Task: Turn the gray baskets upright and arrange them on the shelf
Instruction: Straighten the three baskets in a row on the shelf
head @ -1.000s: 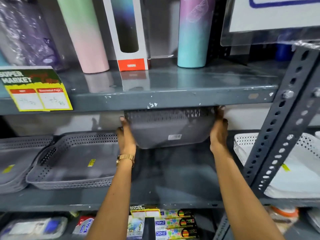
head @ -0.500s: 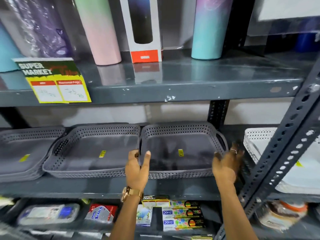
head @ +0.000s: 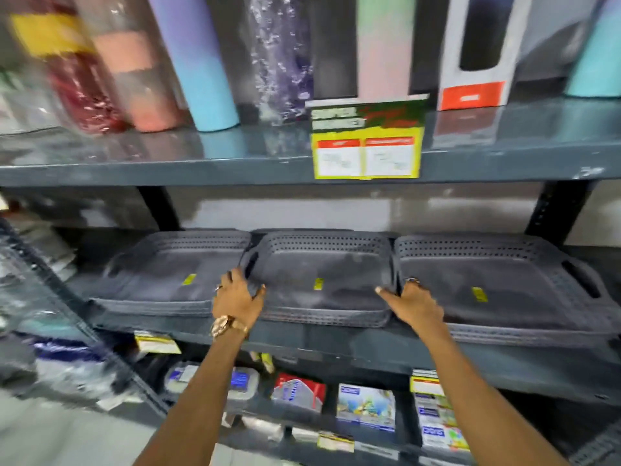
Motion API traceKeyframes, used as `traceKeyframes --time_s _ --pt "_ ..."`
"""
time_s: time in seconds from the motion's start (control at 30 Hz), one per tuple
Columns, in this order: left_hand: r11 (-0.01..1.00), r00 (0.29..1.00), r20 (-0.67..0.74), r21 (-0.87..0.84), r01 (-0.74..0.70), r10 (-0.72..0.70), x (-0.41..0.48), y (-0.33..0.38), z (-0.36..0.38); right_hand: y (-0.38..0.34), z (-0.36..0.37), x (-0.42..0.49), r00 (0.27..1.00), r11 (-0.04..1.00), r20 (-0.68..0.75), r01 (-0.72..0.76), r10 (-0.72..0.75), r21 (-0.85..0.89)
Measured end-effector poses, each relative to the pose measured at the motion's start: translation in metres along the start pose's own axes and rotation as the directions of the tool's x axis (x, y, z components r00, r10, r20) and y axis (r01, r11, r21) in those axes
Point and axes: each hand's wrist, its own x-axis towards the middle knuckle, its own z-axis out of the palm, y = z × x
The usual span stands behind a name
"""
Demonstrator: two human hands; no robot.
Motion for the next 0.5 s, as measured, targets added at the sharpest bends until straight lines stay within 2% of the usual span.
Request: traceKeyframes --time_s 0.1,0.2,0.33,0.5 --pt "0.997 0.991 0.128 0.073 0.016 -0.025 0.029 -0.03 -0.004 -0.01 0.018 0.001 0.997 0.995 -0.033 -0.074 0.072 -0.07" --pt "0.997 0.979 0.204 0.073 -0.02 0.004 0.048 -0.044 -0.003 -0.014 0.026 -0.002 0.989 0.984 -0.113 -0.109 0.093 -0.139" --pt "0.996 0.98 0.18 -0.021 -0.085 0.087 0.056 -0.055 0.004 -0.019 0.028 0.002 0.987 0.976 -0.114 -0.129 0.11 -0.177" --pt "0.986 0.984 0.059 0.0 -0.169 0.169 0.063 -0.066 0.017 -0.021 0.033 0.022 0.991 0.975 -0.089 -0.117 0.102 -0.191"
